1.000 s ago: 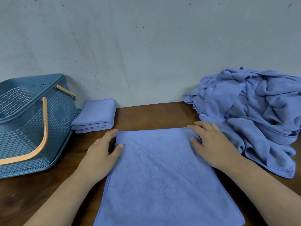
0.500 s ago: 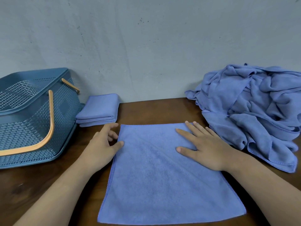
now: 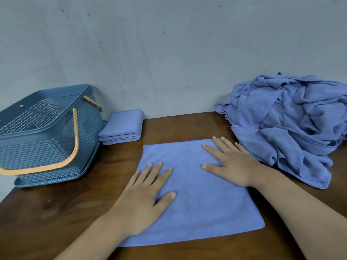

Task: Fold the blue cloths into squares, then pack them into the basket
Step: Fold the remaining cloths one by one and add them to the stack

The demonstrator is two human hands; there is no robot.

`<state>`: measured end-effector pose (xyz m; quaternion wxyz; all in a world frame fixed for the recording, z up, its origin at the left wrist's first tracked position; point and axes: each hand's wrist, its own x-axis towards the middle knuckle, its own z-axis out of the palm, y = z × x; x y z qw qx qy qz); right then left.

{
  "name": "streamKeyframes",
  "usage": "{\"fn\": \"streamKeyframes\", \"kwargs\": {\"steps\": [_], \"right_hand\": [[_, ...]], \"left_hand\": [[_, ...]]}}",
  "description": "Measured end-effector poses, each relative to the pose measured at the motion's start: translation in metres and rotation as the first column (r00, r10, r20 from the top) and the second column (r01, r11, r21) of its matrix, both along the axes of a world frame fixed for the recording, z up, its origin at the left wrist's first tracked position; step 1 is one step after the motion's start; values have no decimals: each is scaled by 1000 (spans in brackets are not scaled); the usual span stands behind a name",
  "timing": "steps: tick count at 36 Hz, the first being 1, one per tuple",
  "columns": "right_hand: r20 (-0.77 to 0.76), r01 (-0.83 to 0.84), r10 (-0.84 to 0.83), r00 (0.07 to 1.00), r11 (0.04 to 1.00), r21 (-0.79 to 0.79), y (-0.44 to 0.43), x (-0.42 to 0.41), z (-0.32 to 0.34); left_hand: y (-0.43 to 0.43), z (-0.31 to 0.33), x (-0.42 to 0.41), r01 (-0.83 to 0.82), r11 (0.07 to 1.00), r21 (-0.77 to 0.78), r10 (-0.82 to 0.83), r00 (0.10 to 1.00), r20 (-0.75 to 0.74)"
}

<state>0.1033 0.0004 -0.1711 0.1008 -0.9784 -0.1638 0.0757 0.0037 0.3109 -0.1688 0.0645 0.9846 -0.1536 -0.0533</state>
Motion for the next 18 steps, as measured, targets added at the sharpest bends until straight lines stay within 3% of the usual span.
{"fn": "streamKeyframes", "kwargs": {"steps": [4,9,13,18], "right_hand": [[-5,-9,9,1000,1000,4,1,0,0],[-10,-15,15,1000,1000,18,-1,-1,1],[-6,-19,19,1000,999,29,0,-3,-1],[4,-13,12,1000,999,40,-2,-5,-6]], "left_hand": [[-1,14,1,-41,999,10,42,996,-74],[-12,35,49,-112,988,-104,124,985,119],[-16,14,77,-119,992,-35,117,991,-59],[-16,-2,81,-128,992,17,129,991,-46]]}}
